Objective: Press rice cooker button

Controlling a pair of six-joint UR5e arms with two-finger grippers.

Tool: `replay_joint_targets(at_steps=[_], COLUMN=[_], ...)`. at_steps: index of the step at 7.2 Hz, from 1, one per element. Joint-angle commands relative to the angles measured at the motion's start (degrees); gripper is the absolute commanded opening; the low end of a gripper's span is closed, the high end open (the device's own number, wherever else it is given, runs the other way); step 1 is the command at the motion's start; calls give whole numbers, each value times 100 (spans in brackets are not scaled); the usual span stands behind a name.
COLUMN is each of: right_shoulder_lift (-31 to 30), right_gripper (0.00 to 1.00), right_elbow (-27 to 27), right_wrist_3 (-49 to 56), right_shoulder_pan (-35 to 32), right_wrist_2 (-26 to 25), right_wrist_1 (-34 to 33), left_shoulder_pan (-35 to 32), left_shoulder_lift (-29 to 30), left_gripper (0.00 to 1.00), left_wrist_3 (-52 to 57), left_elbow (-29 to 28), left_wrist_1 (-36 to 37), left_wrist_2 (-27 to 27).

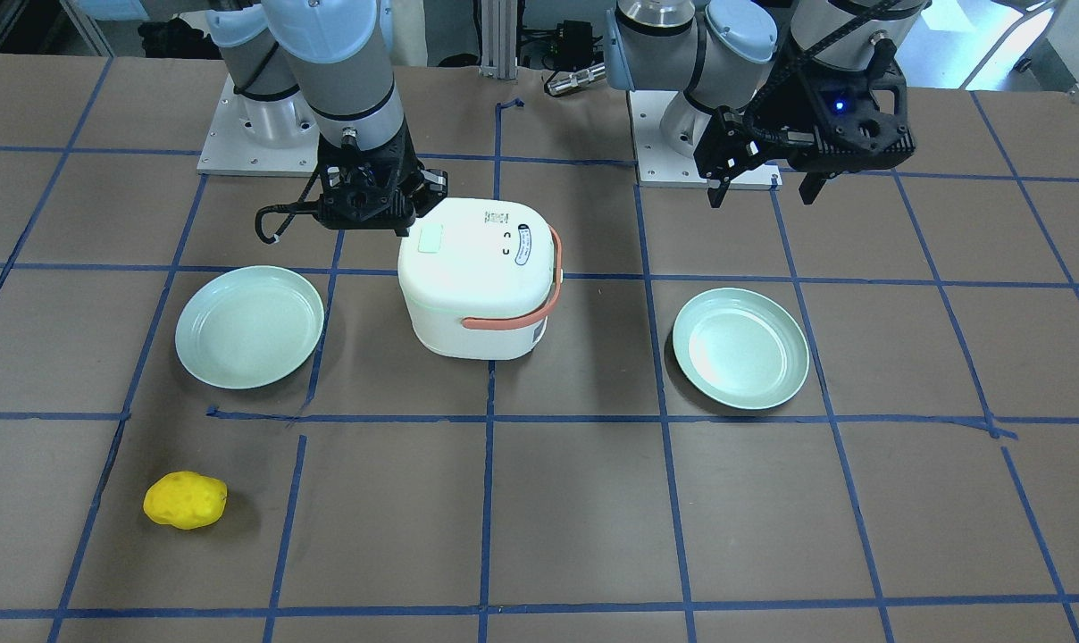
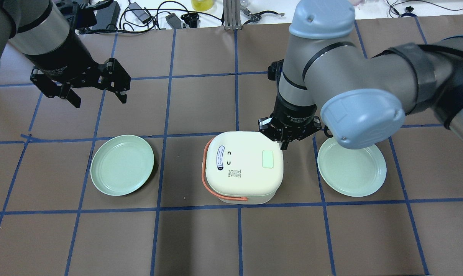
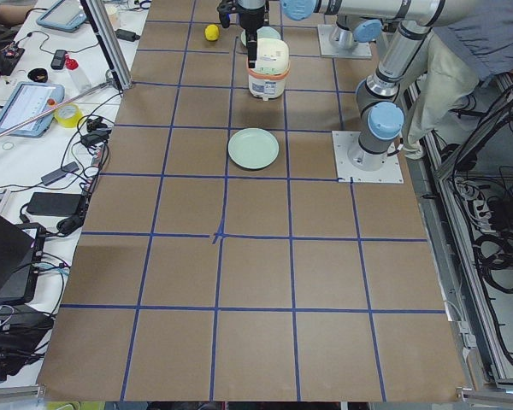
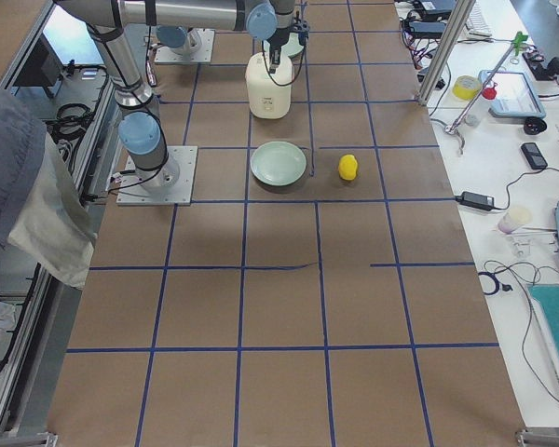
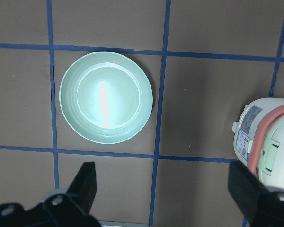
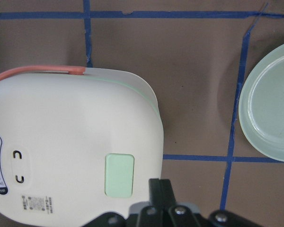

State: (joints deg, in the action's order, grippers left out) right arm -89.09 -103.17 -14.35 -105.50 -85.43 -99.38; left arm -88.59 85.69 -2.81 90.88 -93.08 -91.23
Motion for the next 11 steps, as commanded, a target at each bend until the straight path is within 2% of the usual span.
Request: replay_joint_targets(at_steps=[1, 5, 6, 7, 8, 10, 11], right_shoulder_lift=[102, 261, 252, 200, 191, 199, 191], right_gripper=[5, 5, 20, 99, 100, 100, 100], right_elbow=[-212, -221, -186, -90, 120, 865, 1165], right_wrist_3=[-129, -121, -103, -103, -60, 98, 621], right_shoulder_pan=[-163, -304, -305, -296, -244, 71, 482], right_wrist_2=[8, -18, -122, -341, -578, -615, -581], right_wrist_1=[-398, -460, -451, -460, -381, 319, 462], left_shoulder_pan=[0, 0, 0, 0, 0, 0, 0], left_shoulder_lift=[0, 0, 0, 0, 0, 0, 0], left_gripper=[100, 100, 100, 100, 100, 100, 100], left_wrist_3=[0, 0, 0, 0, 0, -9, 0], left_elbow=[0, 0, 0, 0, 0, 0, 0], left_wrist_1=[0, 0, 0, 0, 0, 0, 0], left_wrist_2=[0, 0, 0, 0, 0, 0, 0])
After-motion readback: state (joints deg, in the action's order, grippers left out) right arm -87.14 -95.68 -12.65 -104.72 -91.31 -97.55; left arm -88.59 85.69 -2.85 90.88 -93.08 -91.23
